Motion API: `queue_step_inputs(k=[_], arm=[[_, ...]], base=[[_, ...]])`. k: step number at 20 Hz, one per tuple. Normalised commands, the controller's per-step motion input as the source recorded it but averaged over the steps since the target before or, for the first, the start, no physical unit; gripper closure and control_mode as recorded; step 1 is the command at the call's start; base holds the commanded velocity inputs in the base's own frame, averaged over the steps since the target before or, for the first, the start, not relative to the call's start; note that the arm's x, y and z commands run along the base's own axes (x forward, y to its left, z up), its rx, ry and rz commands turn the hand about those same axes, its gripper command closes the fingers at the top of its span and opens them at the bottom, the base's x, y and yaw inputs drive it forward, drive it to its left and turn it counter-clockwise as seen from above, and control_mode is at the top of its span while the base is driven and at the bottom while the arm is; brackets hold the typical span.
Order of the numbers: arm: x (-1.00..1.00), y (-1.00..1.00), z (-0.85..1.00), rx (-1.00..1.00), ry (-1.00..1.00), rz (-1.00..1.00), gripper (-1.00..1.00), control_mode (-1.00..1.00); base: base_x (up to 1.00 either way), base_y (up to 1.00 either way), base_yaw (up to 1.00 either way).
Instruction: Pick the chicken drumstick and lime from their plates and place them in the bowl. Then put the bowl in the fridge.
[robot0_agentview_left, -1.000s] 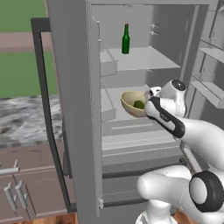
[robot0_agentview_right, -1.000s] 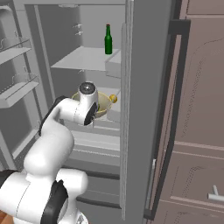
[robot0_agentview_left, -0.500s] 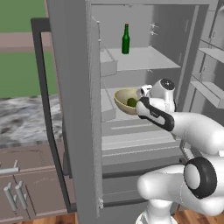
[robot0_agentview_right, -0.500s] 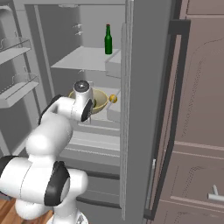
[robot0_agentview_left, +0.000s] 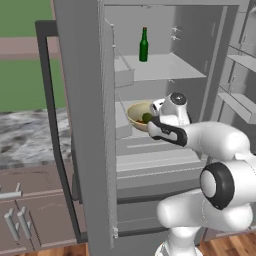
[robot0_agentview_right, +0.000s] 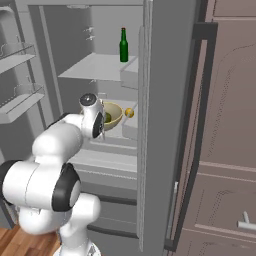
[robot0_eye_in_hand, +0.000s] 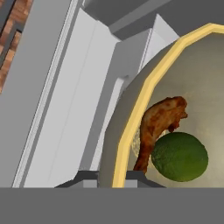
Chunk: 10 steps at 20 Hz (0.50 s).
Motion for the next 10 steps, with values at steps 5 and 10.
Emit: queue_step_inputs(k=[5,10], arm=[[0.36,0.02,-0.01,-0.02,0.0,0.0,1.0,-1.0],[0.24,0.1,-0.09,0.0,0.0,0.0,1.0,-1.0]], base=[[0.0,0.0,0.0],[0.0,0.0,0.0]])
